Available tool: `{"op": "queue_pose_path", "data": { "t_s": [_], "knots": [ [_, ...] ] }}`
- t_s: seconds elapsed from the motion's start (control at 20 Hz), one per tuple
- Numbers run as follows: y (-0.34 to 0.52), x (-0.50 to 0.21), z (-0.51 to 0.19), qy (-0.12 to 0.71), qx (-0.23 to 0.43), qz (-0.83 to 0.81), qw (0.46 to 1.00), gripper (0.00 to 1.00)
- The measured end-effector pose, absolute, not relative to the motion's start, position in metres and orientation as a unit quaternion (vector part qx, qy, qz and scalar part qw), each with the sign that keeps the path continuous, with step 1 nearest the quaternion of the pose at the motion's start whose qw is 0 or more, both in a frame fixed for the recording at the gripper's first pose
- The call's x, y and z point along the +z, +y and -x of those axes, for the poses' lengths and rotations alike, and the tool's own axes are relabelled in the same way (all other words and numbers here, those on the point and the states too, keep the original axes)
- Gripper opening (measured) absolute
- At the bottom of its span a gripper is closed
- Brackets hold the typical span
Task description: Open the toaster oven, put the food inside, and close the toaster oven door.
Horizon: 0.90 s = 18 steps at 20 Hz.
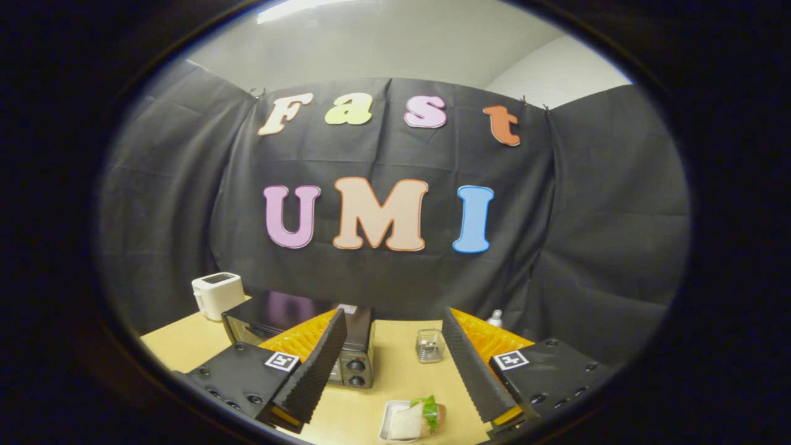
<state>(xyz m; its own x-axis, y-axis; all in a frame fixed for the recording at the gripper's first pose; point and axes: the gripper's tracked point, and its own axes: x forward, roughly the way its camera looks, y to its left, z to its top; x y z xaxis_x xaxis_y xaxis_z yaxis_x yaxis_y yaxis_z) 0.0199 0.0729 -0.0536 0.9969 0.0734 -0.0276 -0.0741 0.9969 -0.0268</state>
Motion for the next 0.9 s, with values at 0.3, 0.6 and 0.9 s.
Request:
{"op": "queue_pose_path", "data": {
  "t_s": [0.3, 0.6, 0.9],
  "knots": [
    [0.144, -0.087, -0.041, 0.023, 0.086, -0.004, 0.996, 0.98],
    [0.217, -0.124, -0.074, 0.04, 0.123, -0.026, 0.991, 0.98],
    [0.263, -0.152, -0.106, 0.033, 0.122, -0.034, 0.991, 0.98]
  ]
}}
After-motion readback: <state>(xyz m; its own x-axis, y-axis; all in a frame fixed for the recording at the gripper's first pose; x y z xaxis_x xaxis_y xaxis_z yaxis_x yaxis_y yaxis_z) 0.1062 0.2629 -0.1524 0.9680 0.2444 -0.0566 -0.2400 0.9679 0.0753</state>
